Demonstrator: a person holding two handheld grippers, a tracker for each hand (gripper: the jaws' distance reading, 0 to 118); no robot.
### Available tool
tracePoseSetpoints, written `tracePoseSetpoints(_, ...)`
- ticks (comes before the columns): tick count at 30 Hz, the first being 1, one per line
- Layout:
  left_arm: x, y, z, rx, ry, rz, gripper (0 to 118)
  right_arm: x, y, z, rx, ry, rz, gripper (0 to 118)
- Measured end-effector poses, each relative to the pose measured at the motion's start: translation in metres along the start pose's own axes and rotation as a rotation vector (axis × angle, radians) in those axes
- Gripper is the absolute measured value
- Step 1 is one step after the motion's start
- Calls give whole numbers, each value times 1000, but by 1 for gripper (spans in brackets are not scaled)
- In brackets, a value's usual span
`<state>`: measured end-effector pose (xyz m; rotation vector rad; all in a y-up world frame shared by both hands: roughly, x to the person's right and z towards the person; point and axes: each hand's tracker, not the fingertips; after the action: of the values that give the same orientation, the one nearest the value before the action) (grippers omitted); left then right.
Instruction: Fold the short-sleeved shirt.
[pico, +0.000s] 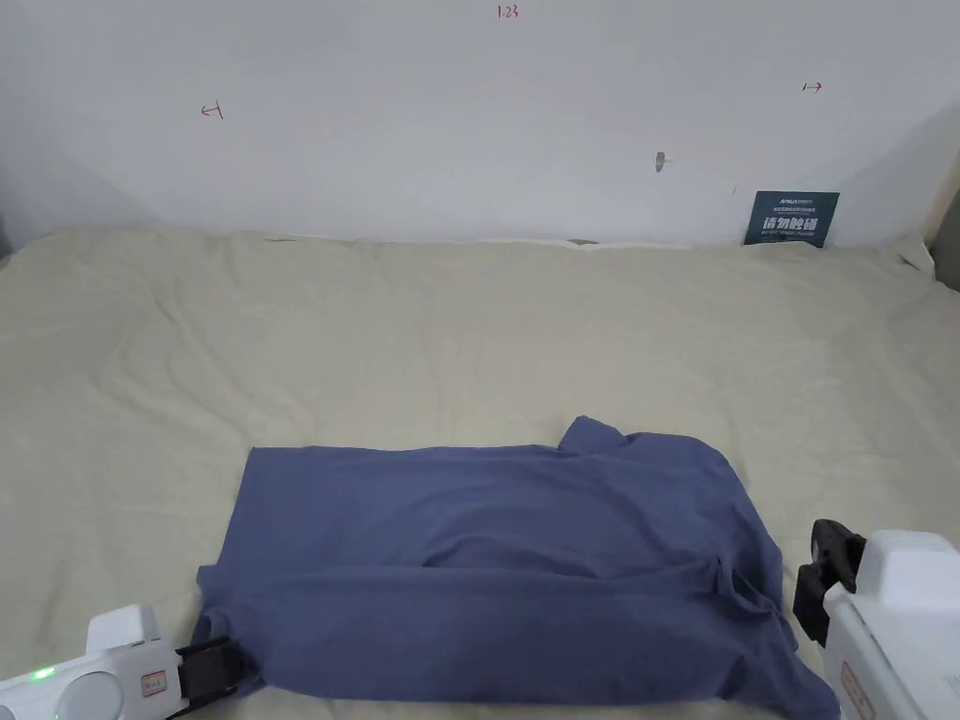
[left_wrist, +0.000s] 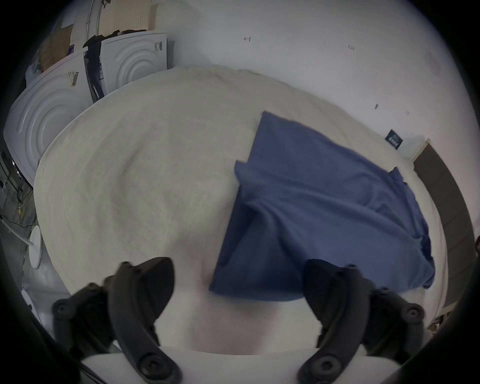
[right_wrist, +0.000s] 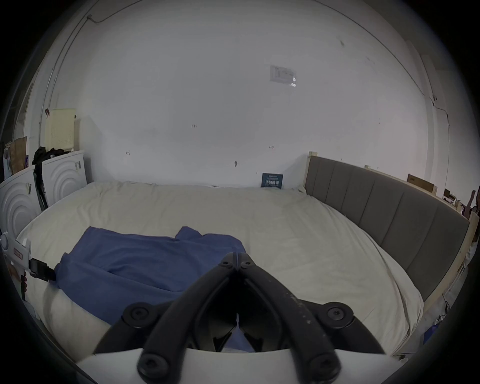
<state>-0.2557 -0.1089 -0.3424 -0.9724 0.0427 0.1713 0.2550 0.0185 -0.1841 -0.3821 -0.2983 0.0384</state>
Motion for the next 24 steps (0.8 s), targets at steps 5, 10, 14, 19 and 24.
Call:
tracePoseSetpoints(5,7,-9,-8,3,17,-81,52,3,-17,-25,-102,-12,-32,3)
tracePoseSetpoints(10,14,-4,1,16,-37,-119,7,15,-49,-56,-299,-22,-114,69)
tracePoseSetpoints(14,13,3,20,76,-54,-107,7,21,-85,-82,-489,-18,-169,109)
tracePoseSetpoints(19,10,6,24,77,-68,-116,7,24,-116,-109,-589,20,-183,99)
tracePoseSetpoints(24,9,4,27,69,-63,-114,7,19,-111,-89,-535,96,-247,12)
